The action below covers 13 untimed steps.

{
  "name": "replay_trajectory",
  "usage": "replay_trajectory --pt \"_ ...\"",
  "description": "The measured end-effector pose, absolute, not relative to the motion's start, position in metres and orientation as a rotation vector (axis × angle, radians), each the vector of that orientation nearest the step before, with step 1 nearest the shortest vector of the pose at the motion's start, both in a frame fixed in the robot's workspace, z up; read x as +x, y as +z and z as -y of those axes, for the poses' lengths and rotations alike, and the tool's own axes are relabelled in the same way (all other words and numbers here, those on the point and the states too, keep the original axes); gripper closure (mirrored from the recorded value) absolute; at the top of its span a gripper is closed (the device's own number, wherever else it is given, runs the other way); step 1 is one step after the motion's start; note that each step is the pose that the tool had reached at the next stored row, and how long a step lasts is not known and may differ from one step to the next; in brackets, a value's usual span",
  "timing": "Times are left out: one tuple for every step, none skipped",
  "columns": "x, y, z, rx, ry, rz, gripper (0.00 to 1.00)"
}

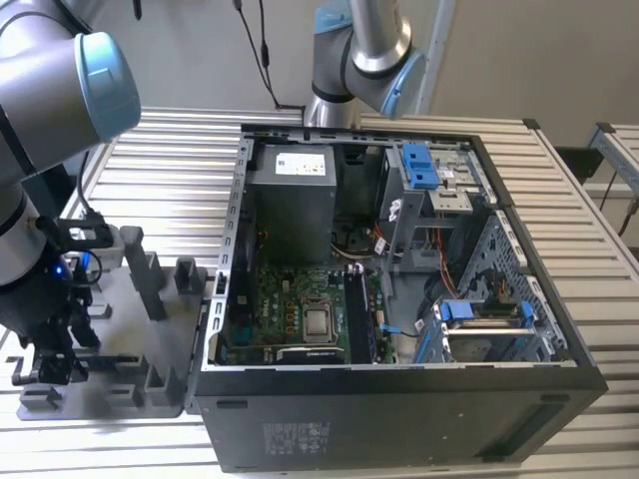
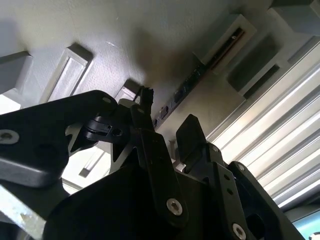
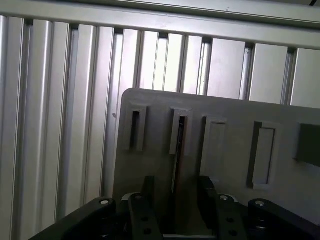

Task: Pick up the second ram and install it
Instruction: 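Pick up the second ram and move it above second insertion slot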

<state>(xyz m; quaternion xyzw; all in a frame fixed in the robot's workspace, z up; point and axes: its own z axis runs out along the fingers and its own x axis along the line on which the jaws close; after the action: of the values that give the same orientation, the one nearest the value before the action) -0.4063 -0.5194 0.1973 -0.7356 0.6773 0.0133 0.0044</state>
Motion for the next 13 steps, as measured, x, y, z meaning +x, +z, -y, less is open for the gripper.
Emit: replay_trajectory --pt "-0.4062 0.1973 0.5194 -2.305 0.042 -2.121 0.52" --pt "-0.4062 0.1973 0.5194 -2.305 0.042 -2.121 0.52" --pt "-0.4062 0.1974 0.5194 -2.305 0.042 -2.121 0.52" --pt "-0.4062 0.1973 0.5194 -2.306 0.042 -2.120 0.54" --pt "-0.4062 0.1973 0.5194 -2.306 0.042 -2.120 0.61" --pt "-0.4063 0.1974 0.5194 -2.306 0.042 -2.120 0.61" --pt "-0.4063 0.1973 0.5194 -2.307 0.042 -2.120 0.67" --pt "-0.4063 0.1973 0.5194 -2.307 0.042 -2.119 0.73" --pt "-0.4062 0.1973 0.5194 -2.307 0.042 -2.119 0.73" --pt "-0.4062 0.1973 0.5194 -2.307 0.042 -2.119 0.79" --pt "-0.4062 0.1973 0.5194 -2.308 0.042 -2.118 0.79" --pt "-0.4062 0.1974 0.5194 -2.308 0.042 -2.118 0.85" --pt "-0.4062 0.1973 0.5194 -2.308 0.042 -2.118 0.85"
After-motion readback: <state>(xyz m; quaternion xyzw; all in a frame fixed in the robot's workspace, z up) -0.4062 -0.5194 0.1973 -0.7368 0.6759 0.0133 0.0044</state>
